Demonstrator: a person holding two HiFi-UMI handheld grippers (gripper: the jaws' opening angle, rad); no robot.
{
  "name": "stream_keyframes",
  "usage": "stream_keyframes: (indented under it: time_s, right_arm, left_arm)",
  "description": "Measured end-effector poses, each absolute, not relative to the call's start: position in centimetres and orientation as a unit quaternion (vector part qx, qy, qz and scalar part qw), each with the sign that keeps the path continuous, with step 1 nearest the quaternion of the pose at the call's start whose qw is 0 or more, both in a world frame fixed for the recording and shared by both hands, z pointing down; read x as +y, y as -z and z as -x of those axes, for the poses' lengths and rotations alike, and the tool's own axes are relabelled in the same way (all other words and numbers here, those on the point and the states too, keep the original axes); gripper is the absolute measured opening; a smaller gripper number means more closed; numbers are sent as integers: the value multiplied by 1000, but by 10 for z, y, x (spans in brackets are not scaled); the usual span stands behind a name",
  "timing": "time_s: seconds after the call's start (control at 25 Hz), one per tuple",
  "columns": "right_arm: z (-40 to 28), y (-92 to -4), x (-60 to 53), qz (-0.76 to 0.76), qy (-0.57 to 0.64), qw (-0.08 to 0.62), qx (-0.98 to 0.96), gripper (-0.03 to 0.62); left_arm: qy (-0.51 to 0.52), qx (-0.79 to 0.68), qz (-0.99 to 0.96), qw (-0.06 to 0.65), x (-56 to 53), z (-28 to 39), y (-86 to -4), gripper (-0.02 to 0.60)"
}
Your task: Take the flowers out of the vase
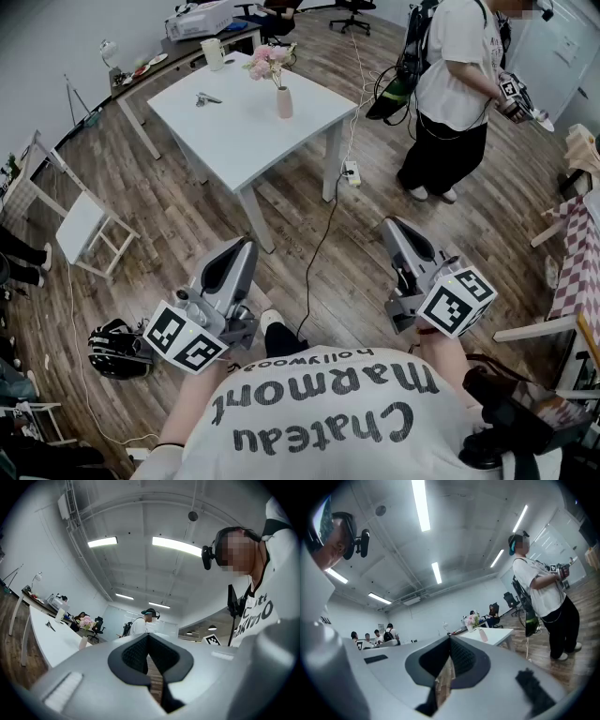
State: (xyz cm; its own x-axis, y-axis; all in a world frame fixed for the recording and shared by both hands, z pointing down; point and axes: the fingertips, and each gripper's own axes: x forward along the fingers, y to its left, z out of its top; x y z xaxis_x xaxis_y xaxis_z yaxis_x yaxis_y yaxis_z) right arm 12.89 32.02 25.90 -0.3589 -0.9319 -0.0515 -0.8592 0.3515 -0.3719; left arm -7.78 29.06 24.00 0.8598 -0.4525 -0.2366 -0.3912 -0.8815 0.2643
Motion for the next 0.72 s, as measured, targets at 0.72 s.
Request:
stream_keyframes:
  time_s: [0.72]
  right_arm:
    - [-116,-278,250,548,163,127,811,15]
  left_arm:
    - [150,-226,-955,119,213,89,-263,6]
